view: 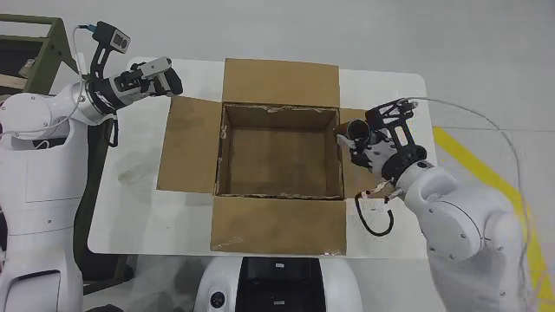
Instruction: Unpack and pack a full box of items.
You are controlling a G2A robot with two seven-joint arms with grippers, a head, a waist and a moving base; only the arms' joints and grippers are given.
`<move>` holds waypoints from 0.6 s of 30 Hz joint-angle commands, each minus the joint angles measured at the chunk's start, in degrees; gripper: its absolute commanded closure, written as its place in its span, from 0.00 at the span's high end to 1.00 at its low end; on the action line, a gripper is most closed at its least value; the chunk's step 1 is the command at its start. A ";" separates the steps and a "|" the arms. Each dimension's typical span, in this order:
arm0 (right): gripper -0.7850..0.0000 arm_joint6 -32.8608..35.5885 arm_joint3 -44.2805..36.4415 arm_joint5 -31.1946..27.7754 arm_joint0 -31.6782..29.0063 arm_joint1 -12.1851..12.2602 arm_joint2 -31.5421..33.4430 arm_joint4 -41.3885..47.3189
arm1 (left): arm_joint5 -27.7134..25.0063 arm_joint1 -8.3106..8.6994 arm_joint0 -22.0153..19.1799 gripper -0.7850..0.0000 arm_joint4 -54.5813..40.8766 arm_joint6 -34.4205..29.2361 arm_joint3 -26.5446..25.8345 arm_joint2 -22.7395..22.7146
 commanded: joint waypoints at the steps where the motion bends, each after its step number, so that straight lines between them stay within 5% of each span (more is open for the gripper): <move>1: 0.00 -0.50 -1.11 0.07 -2.28 0.22 2.55 0.26 | 0.00 0.00 0.00 1.00 0.00 0.00 0.00 0.00; 18: 0.00 -7.04 -1.11 -4.07 -14.63 1.41 16.16 5.88 | 0.00 0.00 0.00 1.00 0.00 0.00 0.00 0.00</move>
